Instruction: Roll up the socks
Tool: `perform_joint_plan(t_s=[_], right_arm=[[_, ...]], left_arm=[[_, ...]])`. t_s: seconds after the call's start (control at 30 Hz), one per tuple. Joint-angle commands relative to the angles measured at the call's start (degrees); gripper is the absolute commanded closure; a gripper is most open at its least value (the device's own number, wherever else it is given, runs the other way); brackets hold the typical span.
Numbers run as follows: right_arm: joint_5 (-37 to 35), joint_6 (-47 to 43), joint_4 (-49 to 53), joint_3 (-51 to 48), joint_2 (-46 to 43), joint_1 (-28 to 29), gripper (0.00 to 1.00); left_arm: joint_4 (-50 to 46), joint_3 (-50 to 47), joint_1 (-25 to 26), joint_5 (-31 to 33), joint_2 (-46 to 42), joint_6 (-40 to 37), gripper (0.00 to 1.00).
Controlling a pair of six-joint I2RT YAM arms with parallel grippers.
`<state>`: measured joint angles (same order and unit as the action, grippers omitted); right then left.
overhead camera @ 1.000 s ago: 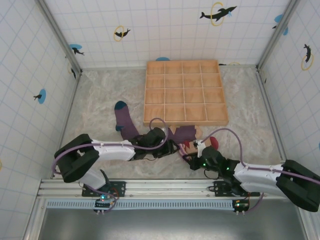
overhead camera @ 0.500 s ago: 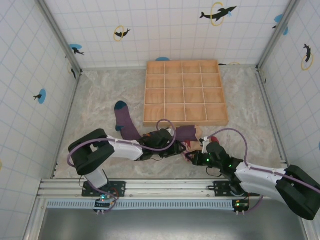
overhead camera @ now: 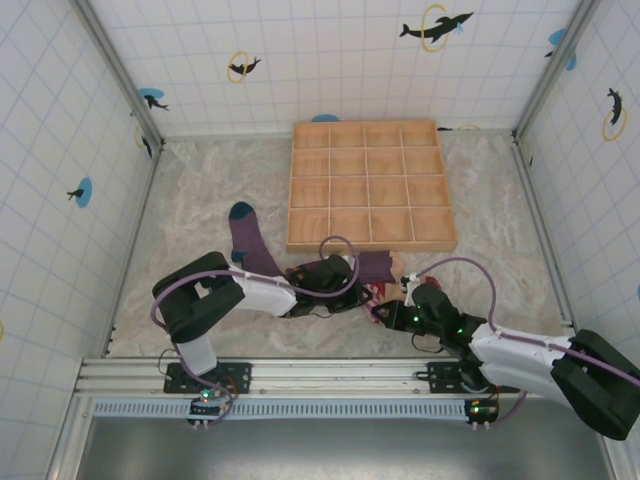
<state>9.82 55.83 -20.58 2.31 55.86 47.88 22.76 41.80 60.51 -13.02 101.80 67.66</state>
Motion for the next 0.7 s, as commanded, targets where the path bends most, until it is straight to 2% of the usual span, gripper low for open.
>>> perform_joint_plan(t_s=[0.0,0.07,0.17,0.33,0.53,0.67], right_arm=[[-1.8,-0.8,15.6,-2.1,0.7,-0.3,0.82],[-2.4,-3.4,17.6,-0.5,0.1,0.4,0.64],[-7.5,-8.5,24.0,4.6,-1.6,3.2,0.51],[-14.2,-15.4,30.2,12.1,-3.1,8.2,0.42],[-33.4,-23.9,34.0,20.2,-0.1,22.5,0.35],[-38.8,-27.8,31.0,22.7,3.2,27.9,0.31]], left_arm=[[-9.2,2.8,0.2,0.6,2.1,-1.2,0.98],[-12.0,3.8,-0.1,0.7,1.9,-1.7,1.0],[-15.3,4.4,-1.2,-0.6,0.8,-1.9,1.0],[-25.5,7.3,-2.7,0.3,-2.3,-5.0,1.0],[-31.7,6.6,-4.0,1.8,-6.7,-6.0,1.0],[-33.8,6.3,-4.1,1.9,-8.0,-5.7,1.0]])
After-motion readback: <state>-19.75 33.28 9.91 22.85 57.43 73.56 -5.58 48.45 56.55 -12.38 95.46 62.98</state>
